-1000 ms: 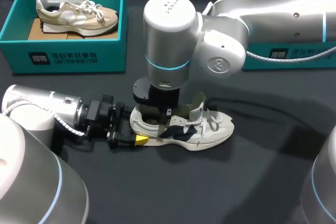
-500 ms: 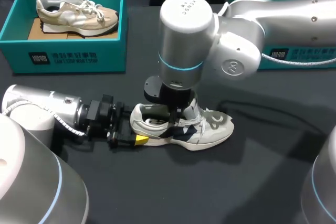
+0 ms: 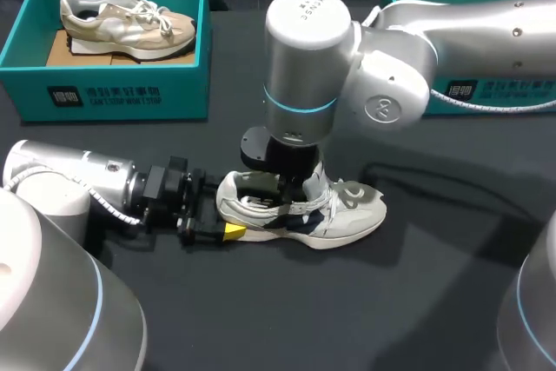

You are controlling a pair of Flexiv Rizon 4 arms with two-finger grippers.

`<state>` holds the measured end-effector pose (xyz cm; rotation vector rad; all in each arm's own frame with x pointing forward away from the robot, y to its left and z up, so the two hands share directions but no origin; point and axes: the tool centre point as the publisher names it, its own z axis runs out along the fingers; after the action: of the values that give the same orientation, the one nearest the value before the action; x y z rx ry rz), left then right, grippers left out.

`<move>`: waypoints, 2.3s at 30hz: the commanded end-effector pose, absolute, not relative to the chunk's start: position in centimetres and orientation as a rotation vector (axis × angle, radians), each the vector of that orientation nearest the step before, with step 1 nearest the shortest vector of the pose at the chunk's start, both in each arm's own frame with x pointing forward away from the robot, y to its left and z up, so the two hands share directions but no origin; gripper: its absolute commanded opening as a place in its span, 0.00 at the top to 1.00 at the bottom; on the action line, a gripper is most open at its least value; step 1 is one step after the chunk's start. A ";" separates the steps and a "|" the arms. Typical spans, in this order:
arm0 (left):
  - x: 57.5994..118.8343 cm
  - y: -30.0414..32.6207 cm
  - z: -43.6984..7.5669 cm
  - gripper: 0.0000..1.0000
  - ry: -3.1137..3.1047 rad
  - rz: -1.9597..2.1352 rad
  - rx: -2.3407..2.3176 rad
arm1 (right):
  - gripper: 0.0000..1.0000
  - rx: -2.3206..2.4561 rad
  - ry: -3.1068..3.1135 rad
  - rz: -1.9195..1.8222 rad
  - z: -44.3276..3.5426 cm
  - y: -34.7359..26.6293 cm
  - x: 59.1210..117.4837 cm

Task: Take the shoe out of the shoebox, open the shoe tongue, remove and reinsert the insole, then place the shoe into the shoebox

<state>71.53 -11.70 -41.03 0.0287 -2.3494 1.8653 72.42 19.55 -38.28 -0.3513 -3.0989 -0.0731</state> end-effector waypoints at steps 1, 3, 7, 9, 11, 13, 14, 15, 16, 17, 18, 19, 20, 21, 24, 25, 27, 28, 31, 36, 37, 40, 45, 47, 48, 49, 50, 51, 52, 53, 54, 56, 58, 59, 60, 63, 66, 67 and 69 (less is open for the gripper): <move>71.5 -11.6 -41.2 1.00 -2.349 1.867 0.028 | 0.41 -0.349 -3.068 -0.056 -40.1 20.1 72.8; 71.5 -11.6 -41.2 1.00 -2.349 1.867 0.028 | 0.43 -0.349 -3.052 -0.047 -40.6 20.2 72.7; 71.5 -11.6 -41.2 1.00 -2.349 1.867 0.028 | 0.47 -0.357 -3.013 -0.029 -41.5 20.1 72.2; 71.5 -11.6 -41.2 1.00 -2.349 1.867 0.028 | 0.51 -0.364 -2.991 -0.022 -42.0 19.9 72.0; 71.5 -11.6 -41.2 1.00 -2.349 1.867 0.028 | 0.56 -0.370 -2.970 -0.016 -42.4 19.8 71.8; 71.5 -11.6 -41.2 1.00 -2.349 1.867 0.028 | 0.64 -0.381 -2.951 -0.013 -42.7 19.6 71.6; 71.5 -11.6 -41.2 1.00 -2.349 1.867 0.028 | 0.70 -0.387 -2.944 -0.013 -42.8 19.5 71.5; 71.5 -11.6 -41.2 1.00 -2.349 1.867 0.028 | 0.78 -0.393 -2.939 -0.013 -42.8 19.4 71.4; 71.5 -11.6 -41.2 1.00 -2.349 1.867 0.028 | 0.85 -0.399 -2.935 -0.014 -42.9 19.3 71.3; 71.5 -11.6 -41.2 1.00 -2.349 1.867 0.028 | 0.95 -0.405 -2.933 -0.016 -42.9 19.1 71.2; 71.5 -11.6 -41.2 1.00 -2.349 1.867 0.028 | 1.00 -0.411 -2.931 -0.018 -42.9 19.1 71.2; 71.5 -11.6 -41.2 1.00 -2.349 1.867 0.028 | 1.00 -0.416 -2.930 -0.019 -42.9 19.0 71.1; 71.5 -11.6 -41.2 1.00 -2.349 1.867 0.028 | 1.00 -0.420 -2.930 -0.021 -42.9 18.9 71.0; 71.5 -11.6 -41.2 1.00 -2.349 1.867 0.028 | 1.00 -0.425 -2.930 -0.022 -42.9 18.8 70.9; 71.5 -11.6 -41.2 1.00 -2.349 1.867 0.028 | 1.00 -0.437 -2.934 -0.027 -42.8 18.6 70.5; 71.5 -11.6 -41.2 1.00 -2.349 1.867 0.028 | 1.00 -0.442 -2.935 -0.028 -42.7 18.5 70.4; 71.5 -11.6 -41.2 1.00 -2.349 1.867 0.028 | 1.00 -0.452 -2.943 -0.030 -42.5 18.4 70.1; 71.5 -11.6 -41.2 1.00 -2.349 1.867 0.028 | 1.00 -0.457 -2.949 -0.032 -42.4 18.4 69.9; 71.5 -11.6 -41.2 1.00 -2.349 1.867 0.028 | 1.00 -0.461 -2.972 -0.050 -41.6 18.3 69.6; 71.5 -11.6 -41.2 1.00 -2.349 1.867 0.028 | 1.00 -0.441 -3.001 -0.119 -40.1 18.1 69.3; 71.5 -11.6 -41.2 1.00 -2.349 1.867 0.028 | 1.00 -0.444 -3.003 -0.124 -39.8 18.0 69.3; 71.5 -11.6 -41.2 1.00 -2.349 1.867 0.028 | 1.00 -0.427 -3.021 -0.191 -38.8 17.9 69.3; 71.5 -11.6 -41.2 1.00 -2.349 1.867 0.028 | 1.00 -0.371 -3.030 -0.358 -37.3 17.3 69.5; 71.5 -11.6 -41.2 1.00 -2.349 1.867 0.028 | 1.00 -0.342 -3.023 -0.440 -36.9 17.0 69.7; 71.5 -11.6 -41.2 1.00 -2.349 1.867 0.028 | 1.00 -0.325 -3.017 -0.479 -36.7 16.9 69.8; 71.5 -11.6 -41.2 1.00 -2.349 1.867 0.028 | 1.00 -0.303 -3.014 -0.518 -36.6 16.8 69.9; 71.5 -11.6 -41.2 1.00 -2.349 1.867 0.028 | 1.00 -0.290 -3.010 -0.545 -36.5 16.6 69.9; 71.5 -11.6 -41.2 1.00 -2.349 1.867 0.028 | 1.00 -0.268 -3.001 -0.578 -36.4 16.5 70.0; 71.5 -11.6 -41.2 1.00 -2.349 1.867 0.028 | 1.00 -0.239 -2.991 -0.620 -36.3 16.3 70.1; 71.5 -11.6 -41.2 1.00 -2.349 1.867 0.028 | 1.00 -0.222 -2.982 -0.650 -36.2 16.2 70.1; 71.5 -11.6 -41.2 1.00 -2.349 1.867 0.028 | 1.00 -0.215 -2.976 -0.665 -36.1 16.2 70.2; 71.5 -11.6 -41.2 1.00 -2.349 1.867 0.028 | 1.00 -0.198 -2.967 -0.693 -36.0 16.2 70.4; 71.5 -11.6 -41.2 1.00 -2.349 1.867 0.028 | 1.00 -0.162 -2.955 -0.738 -35.8 16.0 70.6; 71.5 -11.6 -41.2 1.00 -2.349 1.867 0.028 | 1.00 -0.160 -2.952 -0.744 -35.7 16.0 70.7; 71.5 -11.6 -41.2 1.00 -2.349 1.867 0.028 | 1.00 -0.133 -2.941 -0.766 -35.6 16.0 70.9; 71.5 -11.6 -41.2 1.00 -2.349 1.867 0.028 | 1.00 -0.081 -2.919 -0.800 -35.2 16.1 71.3; 71.5 -11.6 -41.2 1.00 -2.349 1.867 0.028 | 1.00 -0.034 -2.923 -0.793 -34.4 16.8 71.7; 71.5 -11.6 -41.2 1.00 -2.349 1.867 0.028 | 1.00 -0.006 -2.925 -0.788 -34.1 17.1 71.8; 71.5 -11.6 -41.2 1.00 -2.349 1.867 0.028 | 1.00 0.031 -2.936 -0.765 -33.6 17.8 71.9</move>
<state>71.41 -11.64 -41.02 0.0272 -2.3496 1.8655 71.81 17.44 -33.96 0.0163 -2.9350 -0.7755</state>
